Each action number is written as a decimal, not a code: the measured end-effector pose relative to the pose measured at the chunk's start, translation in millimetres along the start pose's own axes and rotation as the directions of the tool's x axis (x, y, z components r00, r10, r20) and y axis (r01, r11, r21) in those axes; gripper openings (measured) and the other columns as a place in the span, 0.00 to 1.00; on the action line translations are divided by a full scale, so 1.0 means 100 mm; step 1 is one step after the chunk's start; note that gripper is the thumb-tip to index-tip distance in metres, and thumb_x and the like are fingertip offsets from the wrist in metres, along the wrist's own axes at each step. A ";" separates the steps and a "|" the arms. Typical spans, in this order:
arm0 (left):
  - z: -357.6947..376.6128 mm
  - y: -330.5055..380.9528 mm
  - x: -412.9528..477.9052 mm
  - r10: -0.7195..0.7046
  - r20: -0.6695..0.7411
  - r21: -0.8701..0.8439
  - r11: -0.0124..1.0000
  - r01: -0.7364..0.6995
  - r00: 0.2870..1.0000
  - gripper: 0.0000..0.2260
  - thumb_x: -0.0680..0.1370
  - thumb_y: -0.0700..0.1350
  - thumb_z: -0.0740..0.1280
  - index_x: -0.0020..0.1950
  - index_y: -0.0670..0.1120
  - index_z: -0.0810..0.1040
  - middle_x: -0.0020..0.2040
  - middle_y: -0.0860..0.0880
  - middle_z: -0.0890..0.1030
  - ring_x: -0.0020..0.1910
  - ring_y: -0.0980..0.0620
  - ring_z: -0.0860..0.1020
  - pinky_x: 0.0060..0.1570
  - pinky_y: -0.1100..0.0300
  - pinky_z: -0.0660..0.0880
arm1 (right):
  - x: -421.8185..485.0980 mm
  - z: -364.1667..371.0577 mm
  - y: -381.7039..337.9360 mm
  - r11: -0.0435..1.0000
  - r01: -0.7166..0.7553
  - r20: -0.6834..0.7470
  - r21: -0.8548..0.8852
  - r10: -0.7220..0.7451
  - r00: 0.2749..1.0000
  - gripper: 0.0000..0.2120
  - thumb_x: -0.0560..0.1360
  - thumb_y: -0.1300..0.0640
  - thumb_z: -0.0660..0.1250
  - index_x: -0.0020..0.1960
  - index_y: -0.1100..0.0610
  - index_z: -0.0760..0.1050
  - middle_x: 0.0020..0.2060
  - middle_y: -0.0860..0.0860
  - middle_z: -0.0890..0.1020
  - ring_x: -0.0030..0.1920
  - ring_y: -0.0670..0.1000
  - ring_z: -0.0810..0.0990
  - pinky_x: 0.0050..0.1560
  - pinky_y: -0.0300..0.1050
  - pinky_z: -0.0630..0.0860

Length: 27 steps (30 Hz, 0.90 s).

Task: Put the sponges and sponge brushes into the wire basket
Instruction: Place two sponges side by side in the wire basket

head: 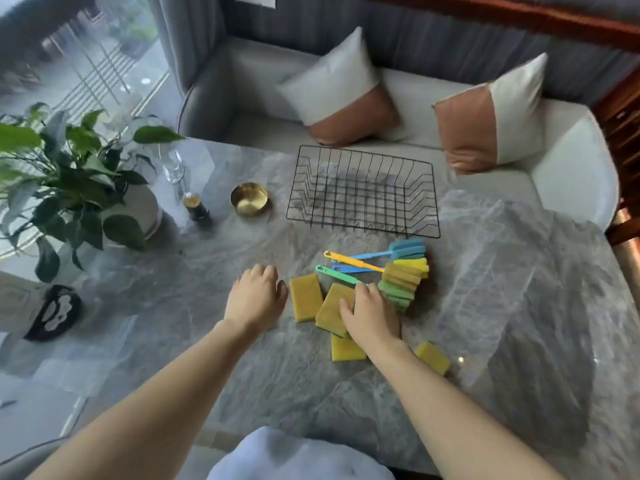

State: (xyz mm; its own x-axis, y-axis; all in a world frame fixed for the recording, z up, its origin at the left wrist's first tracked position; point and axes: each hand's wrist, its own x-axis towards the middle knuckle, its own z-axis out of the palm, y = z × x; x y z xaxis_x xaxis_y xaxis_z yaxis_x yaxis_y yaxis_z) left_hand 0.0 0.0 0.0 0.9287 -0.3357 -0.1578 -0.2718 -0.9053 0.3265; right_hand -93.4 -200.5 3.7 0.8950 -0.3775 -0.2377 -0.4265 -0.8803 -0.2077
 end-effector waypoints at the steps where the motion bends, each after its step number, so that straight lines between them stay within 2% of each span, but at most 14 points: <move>1: 0.06 -0.01 0.00 -0.001 0.023 -0.038 0.999 0.002 1.000 0.12 0.81 0.50 0.60 0.48 0.41 0.74 0.50 0.40 0.77 0.52 0.37 0.76 0.48 0.46 0.75 | 0.00 0.03 -0.02 0.999 -0.038 0.028 0.001 0.038 0.999 0.21 0.79 0.42 0.59 0.59 0.58 0.73 0.56 0.55 0.78 0.57 0.58 0.77 0.51 0.51 0.74; 4: 0.27 0.01 0.01 0.026 0.109 -0.100 0.995 -0.015 0.994 0.12 0.81 0.49 0.60 0.47 0.40 0.72 0.49 0.37 0.77 0.52 0.35 0.76 0.49 0.47 0.73 | 0.00 0.16 -0.06 0.993 -0.115 0.030 -0.003 0.115 0.993 0.26 0.78 0.37 0.59 0.61 0.59 0.72 0.58 0.56 0.79 0.58 0.60 0.78 0.51 0.52 0.75; 8: 0.59 0.07 0.04 0.021 0.223 -0.139 0.990 0.010 0.975 0.14 0.82 0.50 0.61 0.55 0.38 0.72 0.54 0.34 0.77 0.56 0.34 0.76 0.53 0.47 0.72 | 0.00 0.31 -0.13 0.984 -0.177 0.018 -0.008 0.178 0.984 0.28 0.76 0.33 0.59 0.59 0.58 0.70 0.55 0.57 0.81 0.57 0.60 0.78 0.47 0.51 0.75; 15: 0.87 0.05 0.10 -0.112 0.255 -0.264 0.947 0.180 0.960 0.16 0.81 0.52 0.64 0.57 0.39 0.70 0.55 0.37 0.78 0.53 0.37 0.77 0.46 0.49 0.71 | -0.04 0.43 -0.19 0.929 -0.339 0.131 0.149 0.321 0.938 0.24 0.76 0.38 0.65 0.57 0.57 0.65 0.51 0.57 0.81 0.52 0.61 0.80 0.42 0.51 0.76; 19: 0.93 0.05 0.15 -0.161 0.243 -0.357 0.902 0.243 0.957 0.15 0.82 0.53 0.64 0.55 0.40 0.71 0.53 0.39 0.78 0.51 0.39 0.78 0.46 0.48 0.72 | -0.06 0.44 -0.20 0.896 -0.367 0.150 0.251 0.338 0.929 0.24 0.78 0.42 0.65 0.64 0.57 0.64 0.54 0.58 0.80 0.54 0.61 0.79 0.49 0.54 0.77; 23: 0.98 0.11 0.23 -0.263 0.268 -0.421 0.833 0.358 0.927 0.14 0.80 0.50 0.67 0.57 0.41 0.72 0.53 0.40 0.80 0.51 0.40 0.79 0.43 0.52 0.72 | -0.06 0.45 -0.14 0.825 -0.370 0.183 0.427 0.322 0.929 0.22 0.79 0.49 0.66 0.67 0.57 0.64 0.60 0.58 0.77 0.59 0.59 0.76 0.57 0.54 0.75; 27: 1.00 0.14 0.28 -0.344 0.317 -0.451 0.766 0.459 0.884 0.13 0.80 0.49 0.68 0.57 0.42 0.72 0.51 0.41 0.81 0.49 0.41 0.80 0.44 0.52 0.74 | -0.03 0.45 -0.03 0.809 -0.334 0.177 0.484 0.283 0.943 0.21 0.80 0.50 0.65 0.68 0.56 0.65 0.62 0.56 0.75 0.59 0.58 0.75 0.55 0.48 0.72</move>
State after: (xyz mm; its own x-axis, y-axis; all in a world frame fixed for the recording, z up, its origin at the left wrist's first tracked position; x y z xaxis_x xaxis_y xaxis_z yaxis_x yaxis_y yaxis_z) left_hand -2.8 -48.7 -93.4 0.8345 -0.0679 -0.5468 0.3320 -0.7300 0.5974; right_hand -100.3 -183.6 -37.6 0.6998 -0.5539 -0.4511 -0.7070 -0.4469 -0.5480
